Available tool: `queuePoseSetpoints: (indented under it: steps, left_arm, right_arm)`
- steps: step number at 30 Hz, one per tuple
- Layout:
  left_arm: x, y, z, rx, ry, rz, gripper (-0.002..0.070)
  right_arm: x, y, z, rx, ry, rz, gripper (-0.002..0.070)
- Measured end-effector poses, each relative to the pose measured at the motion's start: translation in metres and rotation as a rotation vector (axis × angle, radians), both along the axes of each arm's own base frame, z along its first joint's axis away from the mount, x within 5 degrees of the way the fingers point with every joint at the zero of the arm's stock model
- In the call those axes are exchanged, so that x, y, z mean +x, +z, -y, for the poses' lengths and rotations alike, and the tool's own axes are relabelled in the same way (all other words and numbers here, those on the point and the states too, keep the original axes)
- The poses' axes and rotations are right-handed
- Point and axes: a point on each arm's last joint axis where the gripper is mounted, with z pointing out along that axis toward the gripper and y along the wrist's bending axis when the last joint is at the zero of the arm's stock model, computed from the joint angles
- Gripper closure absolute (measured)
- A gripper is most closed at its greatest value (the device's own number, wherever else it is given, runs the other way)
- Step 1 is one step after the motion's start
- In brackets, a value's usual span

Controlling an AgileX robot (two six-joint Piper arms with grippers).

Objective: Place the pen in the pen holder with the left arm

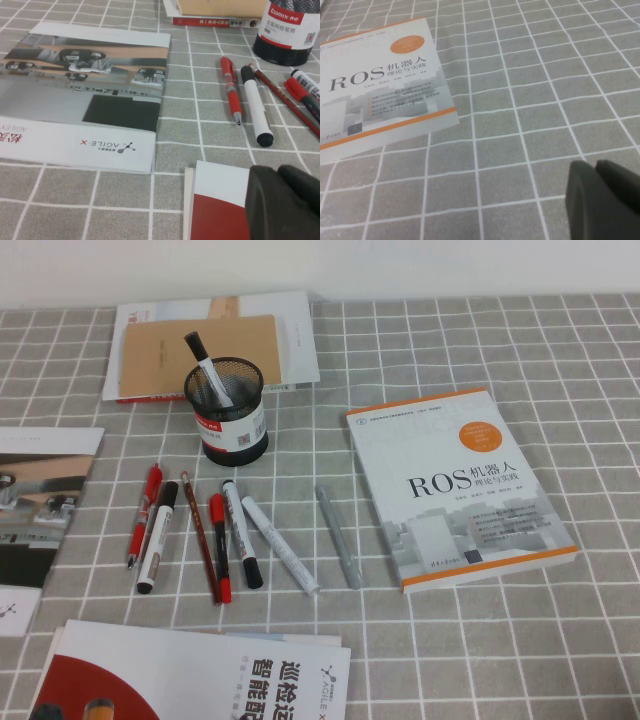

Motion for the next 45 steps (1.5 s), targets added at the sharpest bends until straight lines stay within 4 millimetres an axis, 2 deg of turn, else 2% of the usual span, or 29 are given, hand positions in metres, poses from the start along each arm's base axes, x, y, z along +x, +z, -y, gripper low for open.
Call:
queuePoseSetpoints:
  steps: [10,13,18,21,41,45]
  left_arm:
    - [0.002,0.006,0.0,-0.023,0.004,0.07,0.0675]
    - [0.003,0.014,0.001,-0.111,0.017,0.145,0.0676]
    - [0.004,0.026,0.0,-0.363,0.057,0.259,0.0676]
    - [0.004,0.027,0.0,-0.428,0.067,0.275,0.0676]
    - [0.004,0.026,0.002,-0.417,0.057,0.236,0.0676]
    - [0.003,0.051,0.004,-0.415,0.034,0.192,0.0676]
  right_arm:
    - [0.0,0.0,0.0,0.0,0.0,0.0,0.0691]
    - [0.0,0.0,0.0,0.0,0.0,0.0,0.0691]
    - [0.0,0.0,0.0,0.0,0.0,0.0,0.0691]
    - [0.0,0.0,0.0,0.0,0.0,0.0,0.0691]
    - [0.0,0.0,0.0,0.0,0.0,0.0,0.0691]
    - [0.0,0.0,0.0,0.0,0.0,0.0,0.0691]
